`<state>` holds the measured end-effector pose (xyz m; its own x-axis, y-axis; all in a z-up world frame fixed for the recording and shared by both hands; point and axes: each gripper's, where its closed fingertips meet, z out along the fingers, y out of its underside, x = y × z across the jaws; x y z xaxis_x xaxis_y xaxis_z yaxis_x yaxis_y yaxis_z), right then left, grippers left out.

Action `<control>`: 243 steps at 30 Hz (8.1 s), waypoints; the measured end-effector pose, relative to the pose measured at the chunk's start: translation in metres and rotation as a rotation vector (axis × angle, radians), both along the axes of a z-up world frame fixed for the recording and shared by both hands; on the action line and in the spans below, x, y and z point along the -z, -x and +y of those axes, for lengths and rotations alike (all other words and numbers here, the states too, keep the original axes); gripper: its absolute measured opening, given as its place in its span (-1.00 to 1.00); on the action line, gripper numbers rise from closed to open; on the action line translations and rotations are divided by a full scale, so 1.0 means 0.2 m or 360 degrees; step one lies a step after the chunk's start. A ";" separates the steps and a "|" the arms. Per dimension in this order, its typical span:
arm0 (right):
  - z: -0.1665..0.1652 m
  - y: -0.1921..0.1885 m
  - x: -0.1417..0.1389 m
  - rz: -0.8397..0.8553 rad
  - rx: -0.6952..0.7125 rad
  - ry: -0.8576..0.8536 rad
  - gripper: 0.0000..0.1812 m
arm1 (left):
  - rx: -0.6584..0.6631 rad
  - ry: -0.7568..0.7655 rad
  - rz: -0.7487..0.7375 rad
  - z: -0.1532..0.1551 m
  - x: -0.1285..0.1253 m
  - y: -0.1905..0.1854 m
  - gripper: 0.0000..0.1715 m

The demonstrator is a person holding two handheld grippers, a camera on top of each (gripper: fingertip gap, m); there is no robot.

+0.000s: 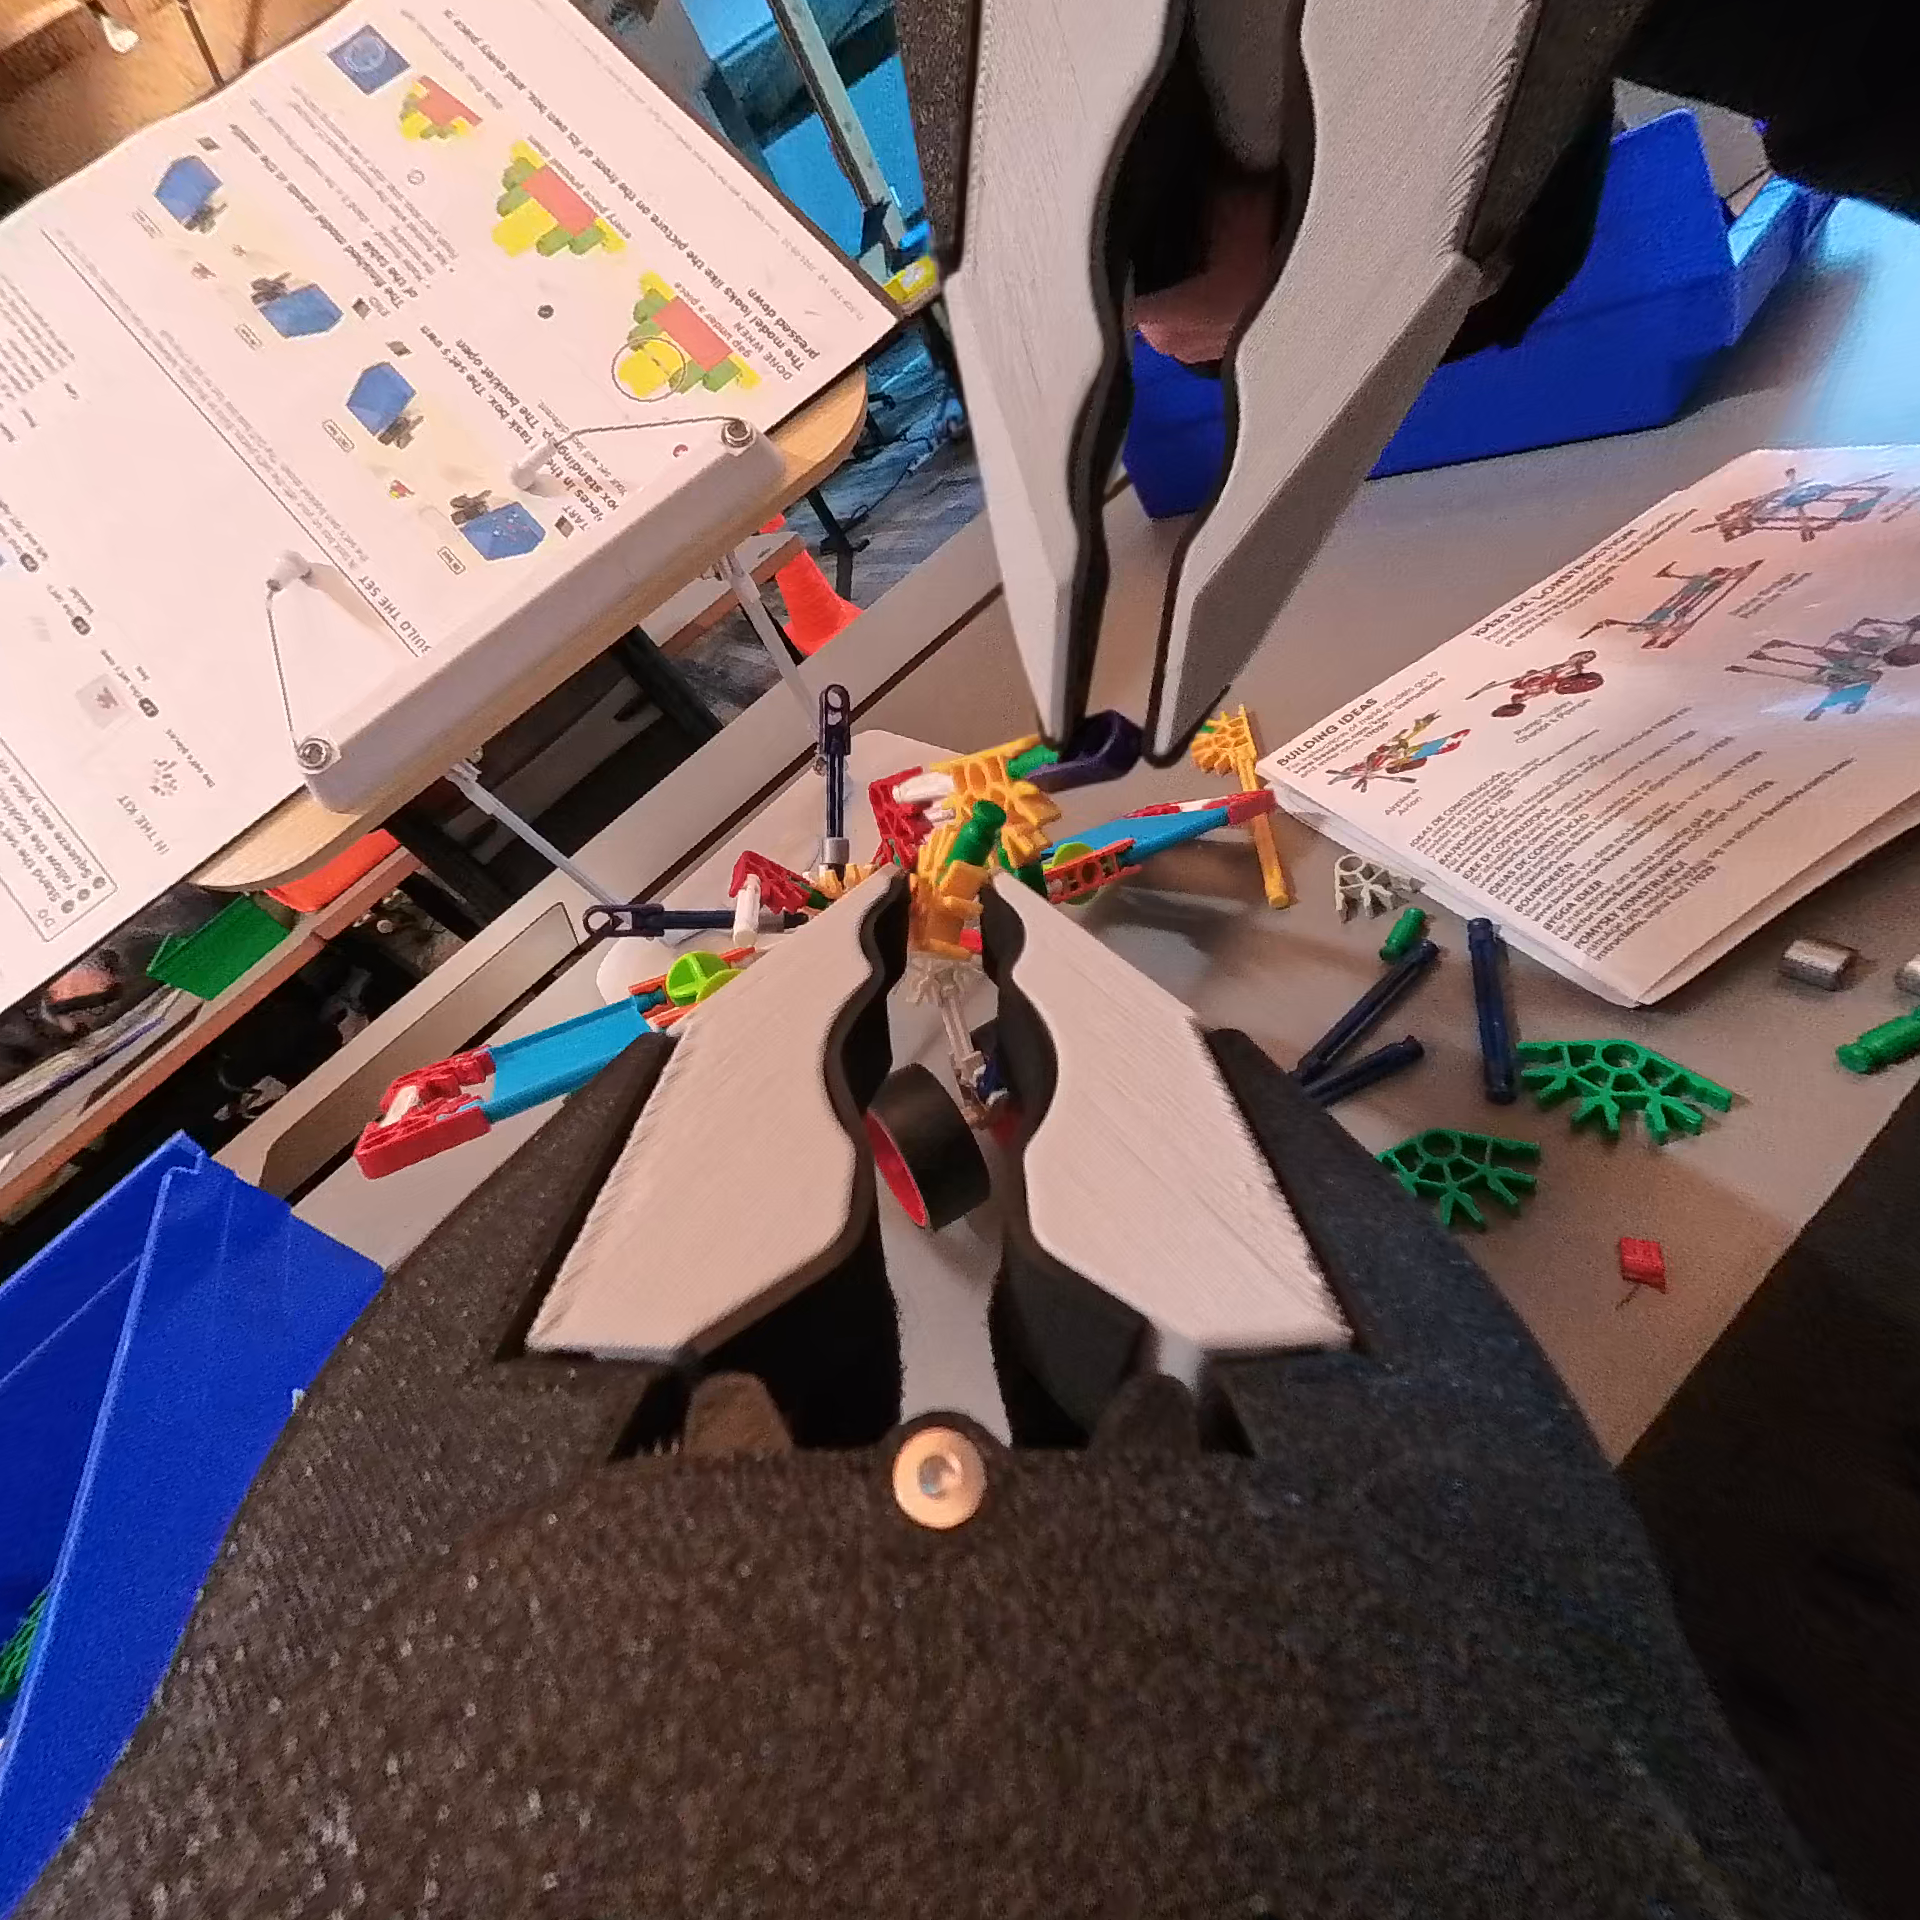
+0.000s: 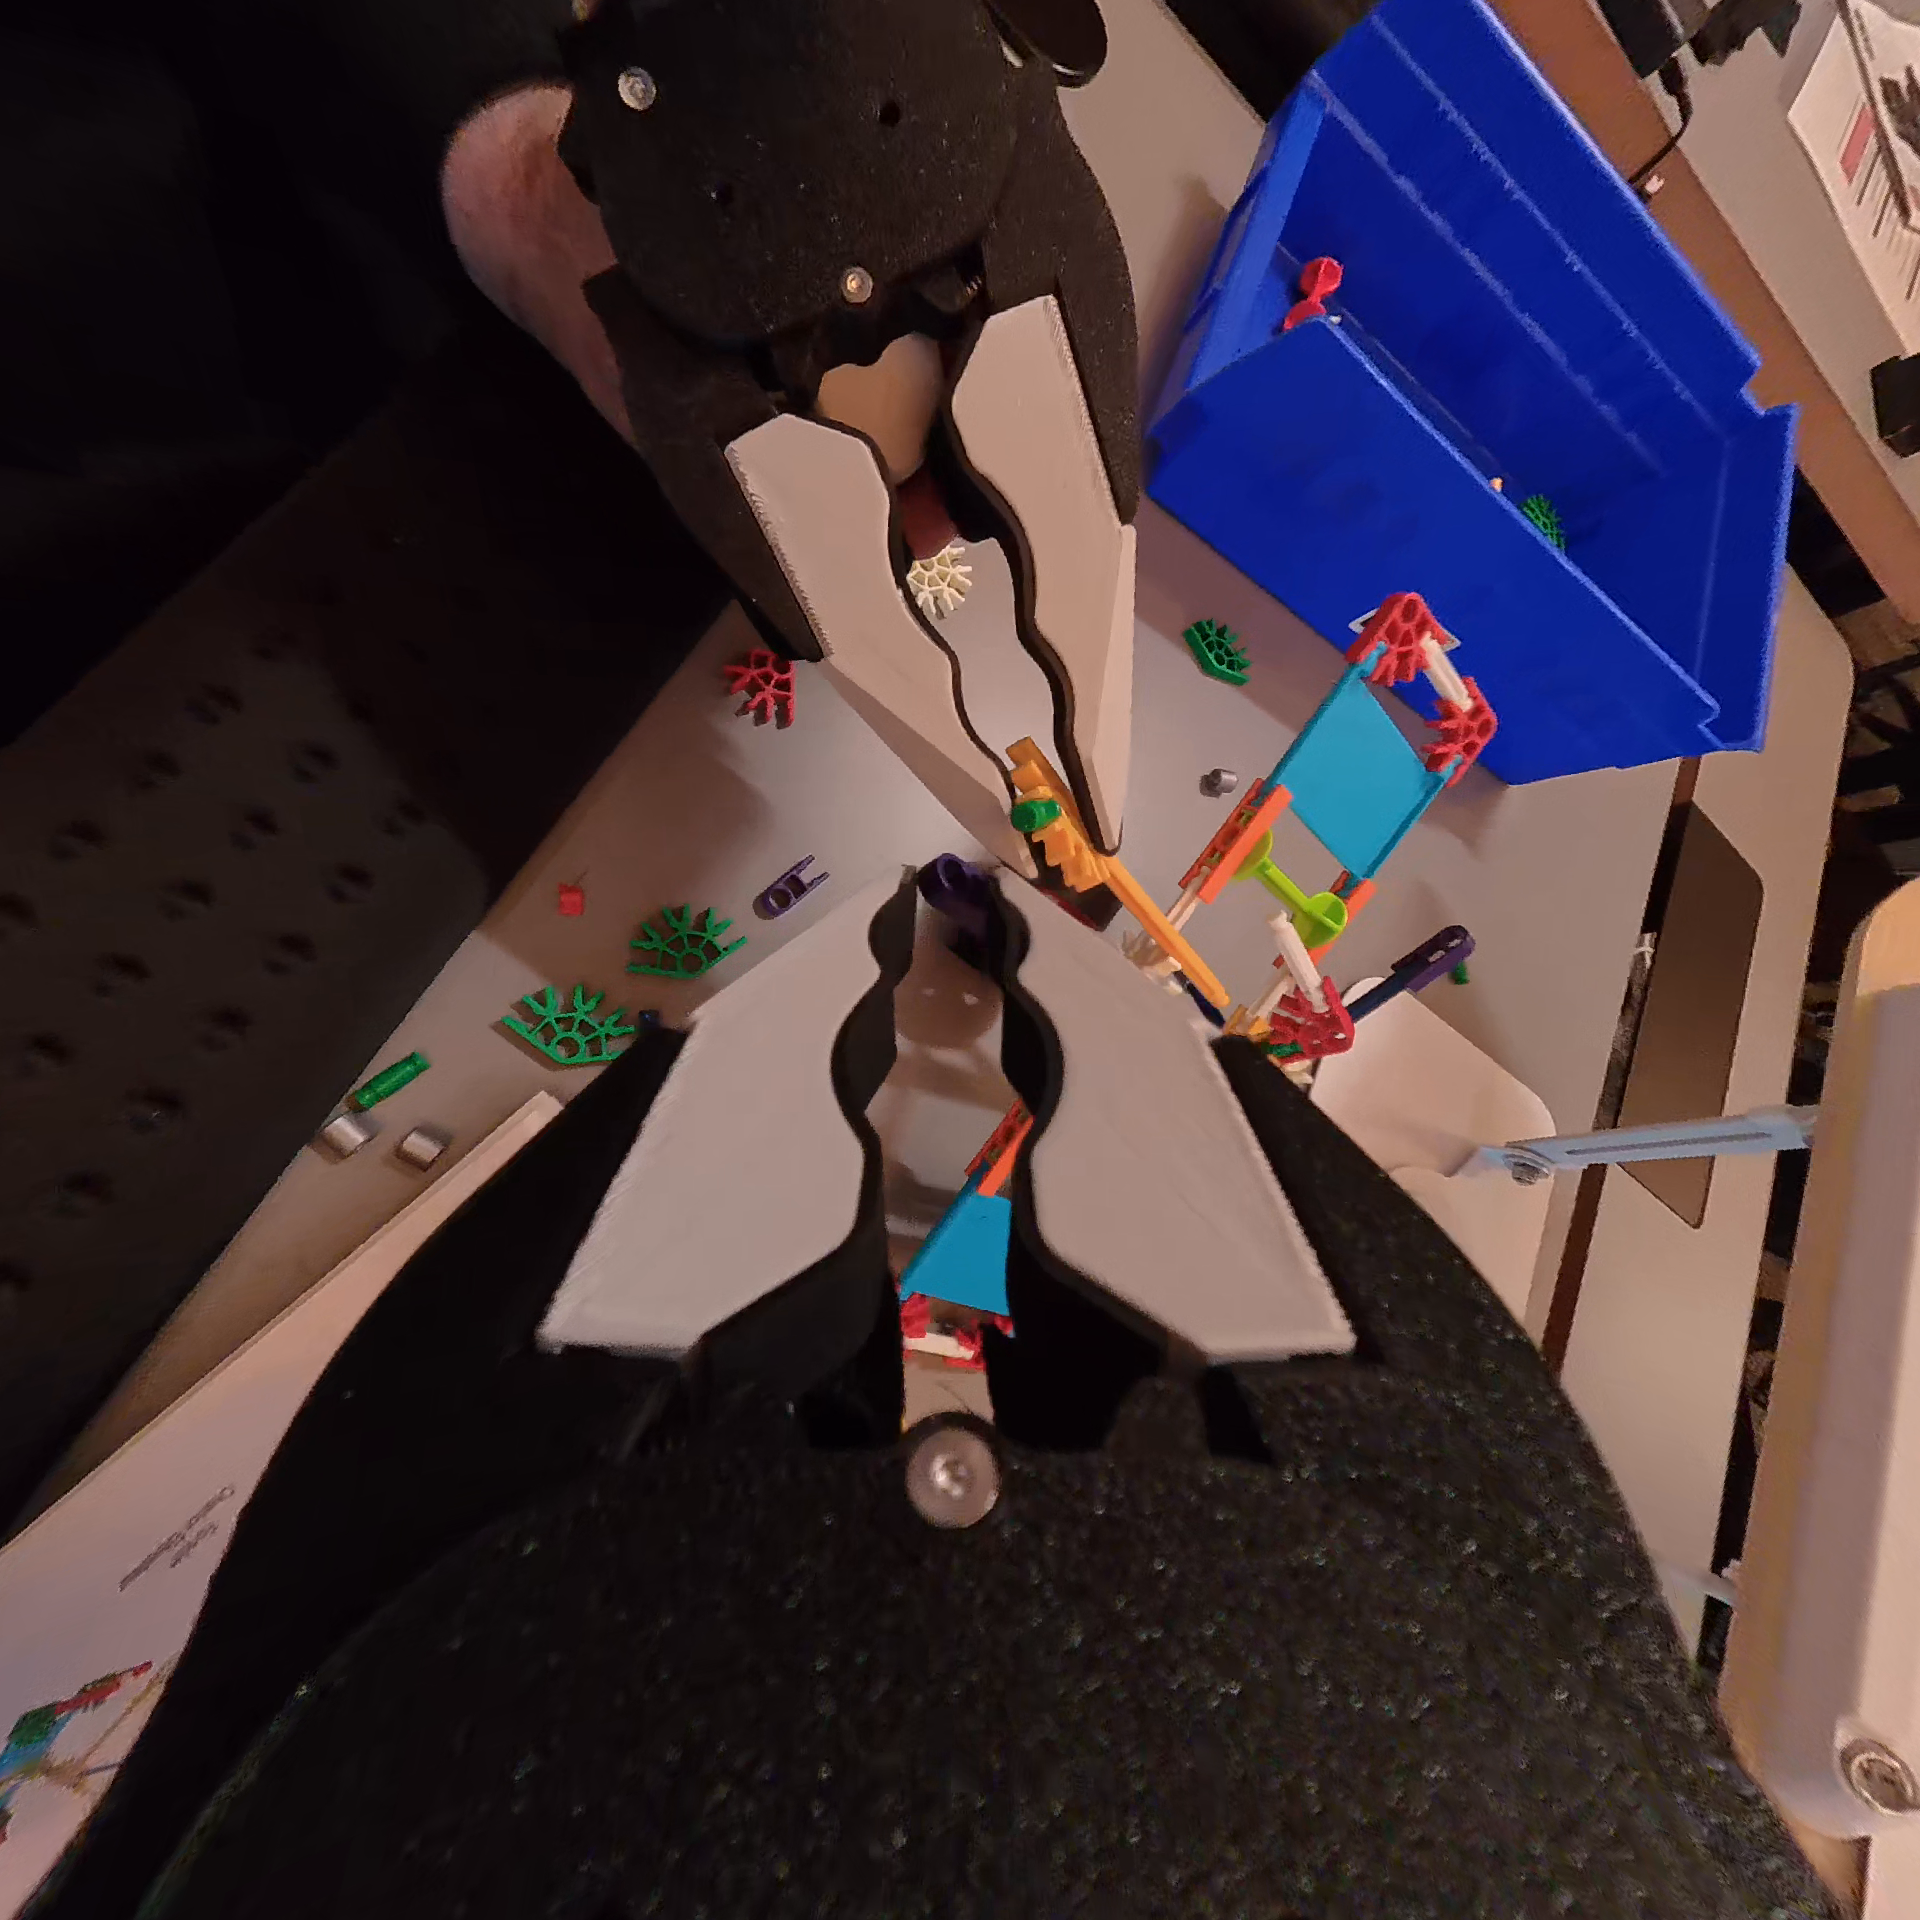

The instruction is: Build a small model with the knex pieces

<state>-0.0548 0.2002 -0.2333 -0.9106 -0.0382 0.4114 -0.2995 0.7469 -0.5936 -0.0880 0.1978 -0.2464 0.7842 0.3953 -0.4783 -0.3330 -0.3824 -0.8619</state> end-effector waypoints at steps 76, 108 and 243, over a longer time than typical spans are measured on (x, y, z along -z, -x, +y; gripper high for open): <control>0.96 0.14 -0.08 0.0073 0.1792 0.1259 -0.65 | 0.0131 -0.0149 -0.0119 -0.11 -0.03 -0.01 -0.93; 0.91 0.12 0.09 -0.0072 0.1764 0.1073 -0.64 | 0.0064 0.0028 -0.0063 -0.14 0.05 -0.06 -0.91; 0.71 0.21 0.01 -0.0168 0.1646 0.0962 -0.63 | -0.0011 0.0016 -0.0114 -0.26 0.04 -0.06 -0.94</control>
<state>-0.0966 0.3421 -0.2344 -0.4266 0.9039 0.0324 0.3486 0.1973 -0.9163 -0.0764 0.1454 -0.2545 0.8139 0.3963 -0.4249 -0.2679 -0.3930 -0.8797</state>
